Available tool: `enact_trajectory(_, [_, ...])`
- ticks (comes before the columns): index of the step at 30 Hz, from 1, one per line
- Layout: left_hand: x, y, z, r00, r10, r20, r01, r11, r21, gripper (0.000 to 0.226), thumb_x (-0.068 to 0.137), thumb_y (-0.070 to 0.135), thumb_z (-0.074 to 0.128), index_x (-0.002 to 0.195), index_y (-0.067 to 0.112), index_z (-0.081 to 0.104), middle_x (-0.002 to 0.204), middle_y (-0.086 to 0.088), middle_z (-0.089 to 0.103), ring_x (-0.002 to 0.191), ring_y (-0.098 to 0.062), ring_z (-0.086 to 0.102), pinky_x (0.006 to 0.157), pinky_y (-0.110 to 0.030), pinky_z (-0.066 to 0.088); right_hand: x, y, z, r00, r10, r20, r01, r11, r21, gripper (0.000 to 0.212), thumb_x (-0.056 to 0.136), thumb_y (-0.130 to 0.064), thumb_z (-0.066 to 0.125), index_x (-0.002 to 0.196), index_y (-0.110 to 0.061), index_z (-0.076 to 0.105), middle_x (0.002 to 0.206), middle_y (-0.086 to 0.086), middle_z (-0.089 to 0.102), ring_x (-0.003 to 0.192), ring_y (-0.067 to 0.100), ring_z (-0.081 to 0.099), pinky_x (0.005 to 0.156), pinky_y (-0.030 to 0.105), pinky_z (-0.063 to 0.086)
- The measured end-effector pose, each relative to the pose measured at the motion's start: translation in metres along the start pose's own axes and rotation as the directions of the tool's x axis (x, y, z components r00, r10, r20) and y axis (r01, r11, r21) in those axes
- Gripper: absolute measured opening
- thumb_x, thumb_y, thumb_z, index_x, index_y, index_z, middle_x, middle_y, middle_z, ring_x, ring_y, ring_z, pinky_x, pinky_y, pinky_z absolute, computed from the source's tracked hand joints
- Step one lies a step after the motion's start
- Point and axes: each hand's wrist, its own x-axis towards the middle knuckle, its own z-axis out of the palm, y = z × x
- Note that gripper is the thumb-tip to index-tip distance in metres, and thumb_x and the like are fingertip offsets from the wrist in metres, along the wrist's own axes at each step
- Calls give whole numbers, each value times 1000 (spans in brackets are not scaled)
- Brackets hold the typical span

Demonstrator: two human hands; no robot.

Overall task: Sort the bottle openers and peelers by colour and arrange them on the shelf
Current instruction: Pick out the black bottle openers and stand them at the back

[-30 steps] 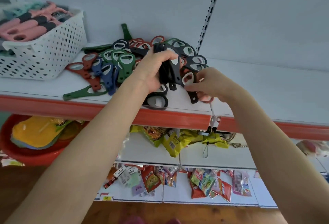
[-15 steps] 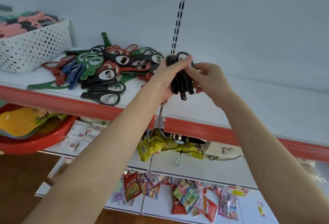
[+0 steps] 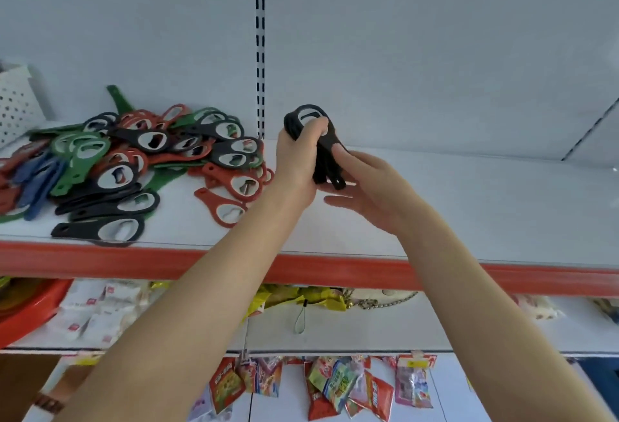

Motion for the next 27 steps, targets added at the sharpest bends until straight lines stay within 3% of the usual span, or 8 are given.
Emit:
enact_trajectory(5, [15, -7, 8, 998, 55, -1, -55, 987, 153, 28, 77, 16, 62, 101, 5, 54, 78, -2, 55, 69, -16, 55, 64, -30, 49, 12, -4, -11, 998, -21, 66, 8, 981, 193, 22, 94, -20, 53, 108, -7, 62, 94, 9, 64, 86, 24, 64, 71, 30, 54])
enact_trajectory(8, [27, -3, 5, 989, 90, 118, -120, 952, 282, 22, 64, 19, 63, 82, 9, 54, 73, -4, 52, 70, -16, 50, 67, -29, 44, 16, -2, -23, 999, -28, 45, 21, 987, 159, 23, 92, -17, 54, 112, -7, 61, 97, 10, 62, 85, 25, 62, 70, 29, 54])
enact_trajectory(10, [30, -1, 3, 982, 76, 176, -132, 932, 337, 24, 60, 17, 63, 79, 6, 54, 75, -9, 51, 73, -18, 50, 70, -31, 45, 17, -4, -33, 998, -46, 39, 44, 997, 63, 19, 91, -14, 56, 109, -12, 63, 93, 7, 64, 81, 21, 62, 69, 28, 55])
enact_trajectory(13, [33, -1, -1, 981, 18, 195, -108, 878, 466, 47, 63, 15, 74, 105, 8, 54, 94, -11, 63, 86, -21, 63, 77, -30, 54, 17, -7, -52, 993, -113, 17, 114, 968, -225, 22, 86, -9, 62, 100, -25, 63, 88, 3, 66, 76, 14, 63, 72, 27, 57])
enact_trajectory(15, [31, -6, -5, 974, 23, 226, -147, 820, 553, 44, 74, 9, 74, 110, 14, 51, 99, -8, 62, 91, -21, 62, 80, -32, 53, 17, -7, -65, 986, -155, 55, 164, 909, -382, 27, 83, -6, 66, 96, -29, 63, 86, 3, 67, 75, 13, 61, 75, 26, 54])
enact_trajectory(20, [19, -31, -4, 959, -6, 284, -211, 652, 728, 36, 77, 6, 71, 106, 16, 52, 93, -1, 61, 86, -16, 57, 79, -24, 46, 20, 1, -89, 950, -223, 217, 309, 592, -744, 29, 80, -8, 68, 106, -19, 66, 96, 2, 66, 86, 18, 58, 77, 26, 43])
enact_trajectory(23, [10, -46, 4, 971, 8, 240, -200, 581, 789, 38, 80, 9, 69, 112, 13, 50, 105, -5, 58, 93, -17, 55, 77, -23, 46, 21, 12, -99, 932, -252, 259, 355, 500, -790, 32, 81, -9, 67, 112, -16, 64, 101, 6, 65, 94, 23, 56, 77, 25, 38])
enact_trajectory(27, [2, -58, 12, 979, 50, 197, -193, 535, 822, 41, 84, 16, 65, 120, 14, 45, 110, 0, 52, 100, -13, 50, 72, -17, 43, 24, 28, -107, 955, -222, 197, 289, 544, -788, 58, 82, -16, 68, 135, -14, 45, 128, 9, 52, 115, 23, 50, 83, 20, 35])
